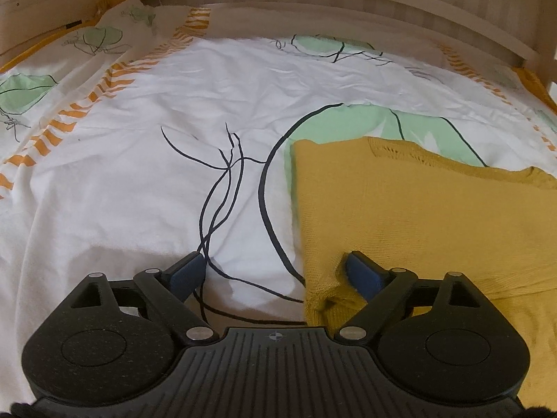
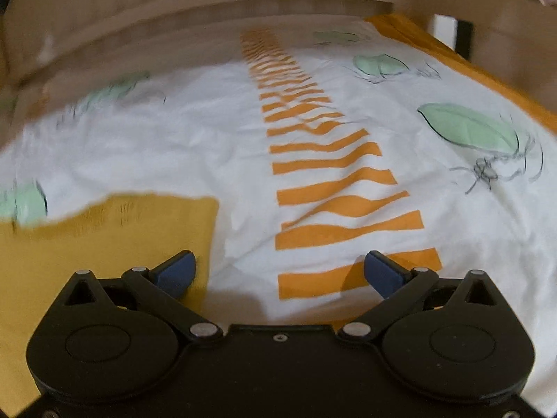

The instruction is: Fold small clothes

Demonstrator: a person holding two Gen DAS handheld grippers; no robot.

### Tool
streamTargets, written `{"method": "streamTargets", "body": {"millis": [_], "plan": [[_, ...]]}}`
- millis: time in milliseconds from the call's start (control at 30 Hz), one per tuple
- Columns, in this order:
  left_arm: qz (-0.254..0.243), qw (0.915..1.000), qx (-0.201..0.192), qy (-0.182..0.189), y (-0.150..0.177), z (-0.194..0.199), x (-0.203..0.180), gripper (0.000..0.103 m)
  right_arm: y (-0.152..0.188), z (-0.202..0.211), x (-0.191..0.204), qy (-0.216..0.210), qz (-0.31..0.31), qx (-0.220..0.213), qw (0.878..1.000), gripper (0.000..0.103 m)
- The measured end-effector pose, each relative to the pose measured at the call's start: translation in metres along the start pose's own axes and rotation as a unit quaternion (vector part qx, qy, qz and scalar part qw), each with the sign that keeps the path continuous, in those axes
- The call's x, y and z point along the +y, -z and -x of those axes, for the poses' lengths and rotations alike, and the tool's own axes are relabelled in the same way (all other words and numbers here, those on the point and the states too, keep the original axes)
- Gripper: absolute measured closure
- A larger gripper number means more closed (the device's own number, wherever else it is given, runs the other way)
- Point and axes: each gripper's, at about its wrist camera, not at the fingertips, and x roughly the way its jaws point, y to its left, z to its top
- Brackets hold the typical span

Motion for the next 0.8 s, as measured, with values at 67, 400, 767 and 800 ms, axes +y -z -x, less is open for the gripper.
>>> {"method": "streamTargets", "body": {"millis": [67, 400, 767, 800], "plan": [[-0.001, 1.0, -0.002, -0.002, 0.0, 0.0, -0.001, 0.012, -0.003, -0.004, -0.001, -0.006, -0.009, 0.001, 1.0, 0.0], [0.001, 1.0, -0.004, 0.0, -0.001, -0.001, 0.001, 0.011, -0.002, -0.017, 0.007, 0.032, 0.046, 0.023, 0.998, 0.0], [0.0, 0.9997, 0.024, 0.009, 0.005, 0.026, 0.007, 0.011, 0.019, 0.065, -0.003, -0.048, 0.007, -0.012, 0.999, 0.0], [-0.003, 0.9994, 0.034, 0.009, 0.008, 0.03, 0.008, 0.011, 0.023, 0.074, -0.004, -0.056, 0.003, -0.012, 0.998, 0.0]]}}
